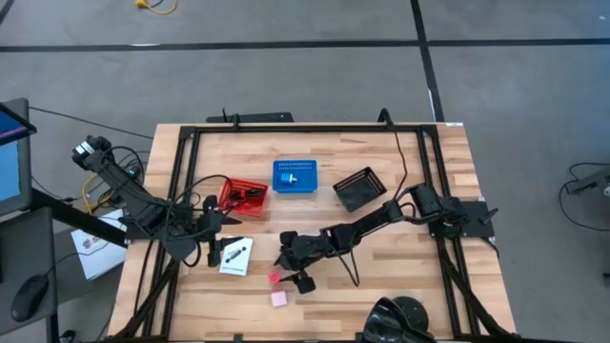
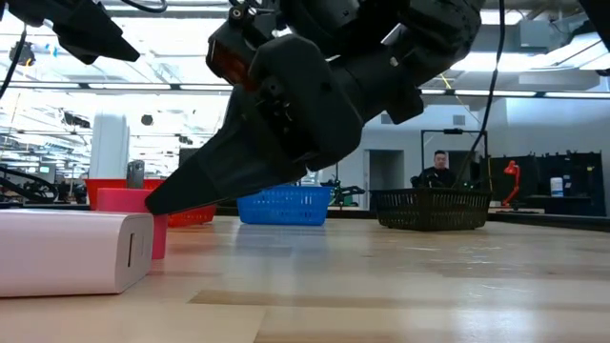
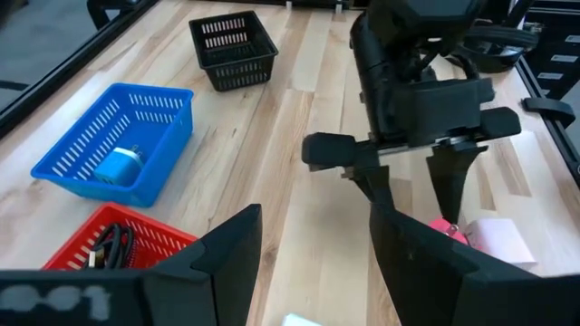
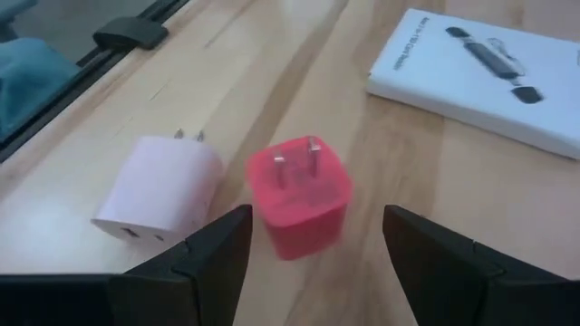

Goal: Pick and place items into bin
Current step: Put the pink charger adapter into the blue bin

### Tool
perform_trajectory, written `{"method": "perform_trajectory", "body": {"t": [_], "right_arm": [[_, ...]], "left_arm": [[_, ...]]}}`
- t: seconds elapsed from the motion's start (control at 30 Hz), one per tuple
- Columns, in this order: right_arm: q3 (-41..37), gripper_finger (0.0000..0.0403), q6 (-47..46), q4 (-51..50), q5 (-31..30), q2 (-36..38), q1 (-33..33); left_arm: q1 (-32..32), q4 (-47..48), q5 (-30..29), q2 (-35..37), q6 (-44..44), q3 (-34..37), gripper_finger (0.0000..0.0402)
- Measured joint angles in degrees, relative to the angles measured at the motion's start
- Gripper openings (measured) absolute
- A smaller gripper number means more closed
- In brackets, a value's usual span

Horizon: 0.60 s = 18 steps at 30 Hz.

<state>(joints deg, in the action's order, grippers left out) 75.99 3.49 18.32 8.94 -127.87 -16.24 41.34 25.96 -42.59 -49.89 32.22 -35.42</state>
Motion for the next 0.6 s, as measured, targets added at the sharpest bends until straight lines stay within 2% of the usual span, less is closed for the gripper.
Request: {"method": "perform_trajectory", "body": {"t": [0.27,0.6], "right_arm": [[0.91,0.0244,0.04,5.66,3.02,-4.56,-0.12],[3.76,0.0244,1.44,4.51,2.96,-4.66,0.75]], "left_arm": [[-0.02,0.01,0.00,0.00,-0.03,0.00,0.0196],[0.00,0.21,0.03,0.02,-0.12,0.00,0.0196]]}}
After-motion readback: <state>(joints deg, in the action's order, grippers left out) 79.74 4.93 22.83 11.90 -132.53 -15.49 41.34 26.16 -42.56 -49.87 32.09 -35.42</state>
